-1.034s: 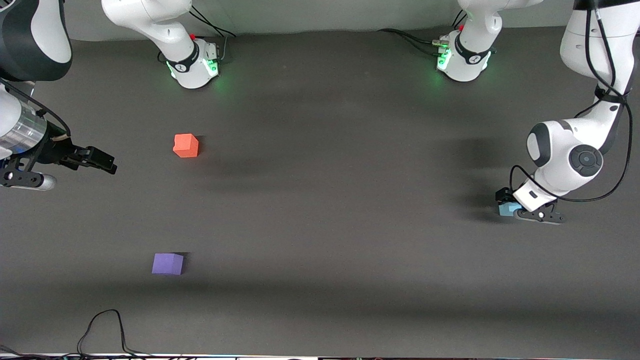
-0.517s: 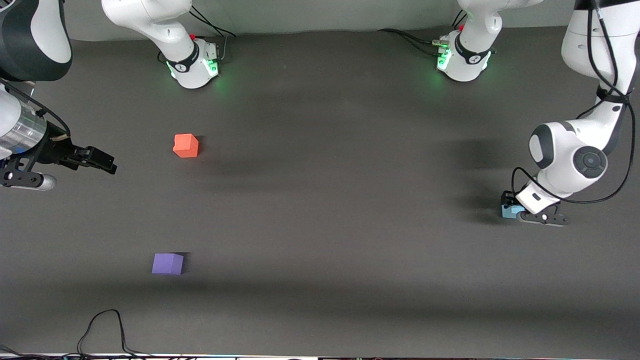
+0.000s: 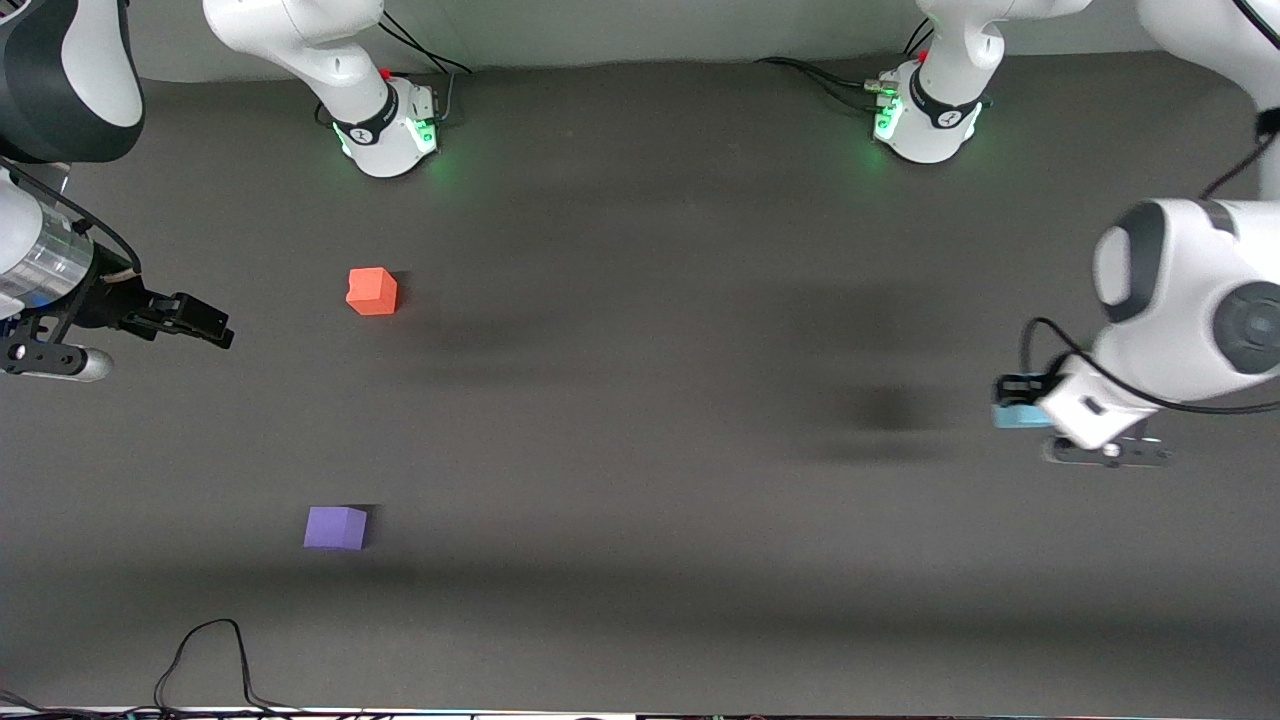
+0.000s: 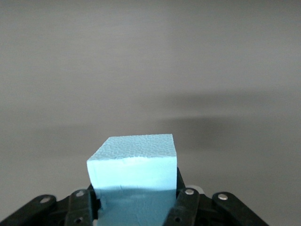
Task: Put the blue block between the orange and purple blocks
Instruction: 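Carry the light-blue block with the left gripper to mid-table, then release the block and raise the left gripper while the right gripper approaches, then grasp the light-blue block with the right gripper while the left gripper retracts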
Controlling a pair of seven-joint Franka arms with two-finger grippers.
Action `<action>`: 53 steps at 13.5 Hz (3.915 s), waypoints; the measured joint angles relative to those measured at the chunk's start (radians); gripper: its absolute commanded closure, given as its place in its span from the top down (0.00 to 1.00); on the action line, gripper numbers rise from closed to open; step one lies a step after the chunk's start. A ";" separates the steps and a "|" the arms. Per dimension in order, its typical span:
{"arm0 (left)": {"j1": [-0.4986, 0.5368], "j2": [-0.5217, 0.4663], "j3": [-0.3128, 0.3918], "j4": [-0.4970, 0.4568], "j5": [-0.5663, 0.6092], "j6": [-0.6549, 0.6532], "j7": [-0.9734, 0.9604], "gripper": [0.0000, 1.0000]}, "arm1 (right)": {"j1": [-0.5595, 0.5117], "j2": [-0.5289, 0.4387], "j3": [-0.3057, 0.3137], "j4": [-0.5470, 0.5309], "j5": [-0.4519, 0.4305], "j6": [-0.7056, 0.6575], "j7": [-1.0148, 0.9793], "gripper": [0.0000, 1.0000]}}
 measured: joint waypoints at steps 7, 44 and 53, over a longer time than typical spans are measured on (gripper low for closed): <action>-0.365 0.173 -0.108 0.214 0.017 0.029 -0.610 0.40 | 0.000 0.001 -0.002 0.000 0.000 0.000 0.000 1.00; 0.211 -0.069 -0.216 0.166 -0.072 -0.343 0.006 1.00 | 0.396 0.204 0.038 0.086 0.152 0.152 0.218 1.00; 0.381 -0.225 -0.216 0.121 -0.070 -0.423 0.216 1.00 | 0.624 0.515 0.037 0.039 0.152 0.544 0.432 1.00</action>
